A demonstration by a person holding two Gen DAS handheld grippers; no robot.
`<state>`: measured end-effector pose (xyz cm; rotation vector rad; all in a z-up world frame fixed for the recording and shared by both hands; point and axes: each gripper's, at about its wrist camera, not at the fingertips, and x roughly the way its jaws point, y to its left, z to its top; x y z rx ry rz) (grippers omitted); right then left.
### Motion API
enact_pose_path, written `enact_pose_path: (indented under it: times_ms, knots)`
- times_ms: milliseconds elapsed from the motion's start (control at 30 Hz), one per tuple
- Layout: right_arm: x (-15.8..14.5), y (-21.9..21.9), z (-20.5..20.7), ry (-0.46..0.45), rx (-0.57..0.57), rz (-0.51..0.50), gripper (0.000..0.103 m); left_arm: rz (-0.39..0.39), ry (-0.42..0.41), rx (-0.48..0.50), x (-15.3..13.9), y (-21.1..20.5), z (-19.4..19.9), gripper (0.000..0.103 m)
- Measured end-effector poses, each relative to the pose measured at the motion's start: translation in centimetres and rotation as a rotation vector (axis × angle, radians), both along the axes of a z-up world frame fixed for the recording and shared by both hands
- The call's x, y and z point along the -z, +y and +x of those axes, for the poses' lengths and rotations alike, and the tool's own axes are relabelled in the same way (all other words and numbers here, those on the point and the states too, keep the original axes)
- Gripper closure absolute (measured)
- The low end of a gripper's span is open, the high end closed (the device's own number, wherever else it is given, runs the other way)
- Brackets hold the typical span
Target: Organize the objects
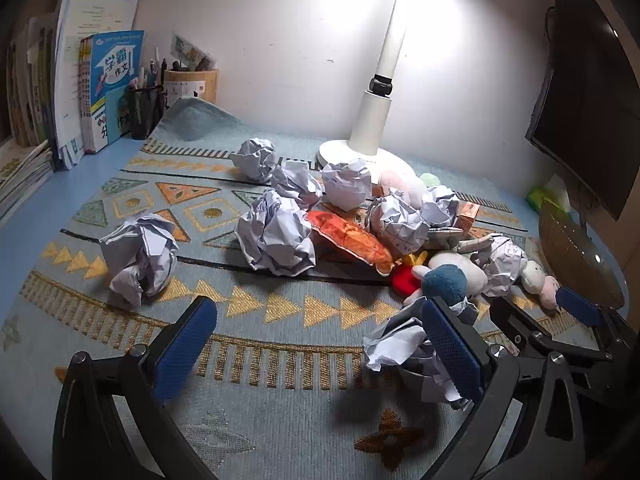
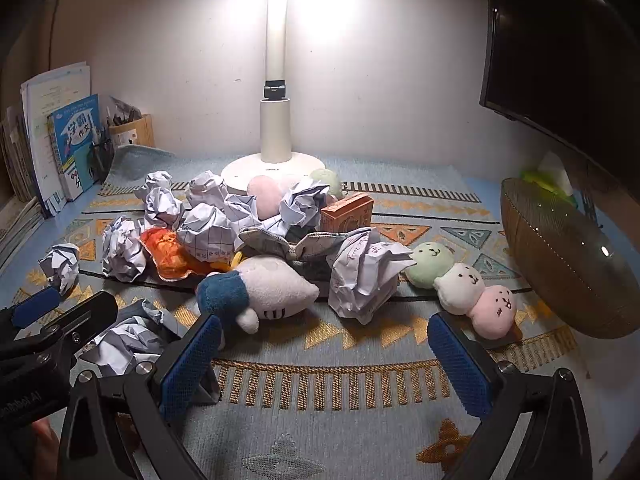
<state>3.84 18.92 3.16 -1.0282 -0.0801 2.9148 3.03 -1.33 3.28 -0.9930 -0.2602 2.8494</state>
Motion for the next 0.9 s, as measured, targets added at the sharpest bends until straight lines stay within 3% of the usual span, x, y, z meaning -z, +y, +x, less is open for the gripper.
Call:
enact_pose_path:
  times_ms: [900]
  knots:
    - [-0.08, 0.05, -0.21, -0.003, 0.001, -0.003, 0.0, -0.009, -0.006, 0.007, -0.1, 0.22, -0.23, 0.001]
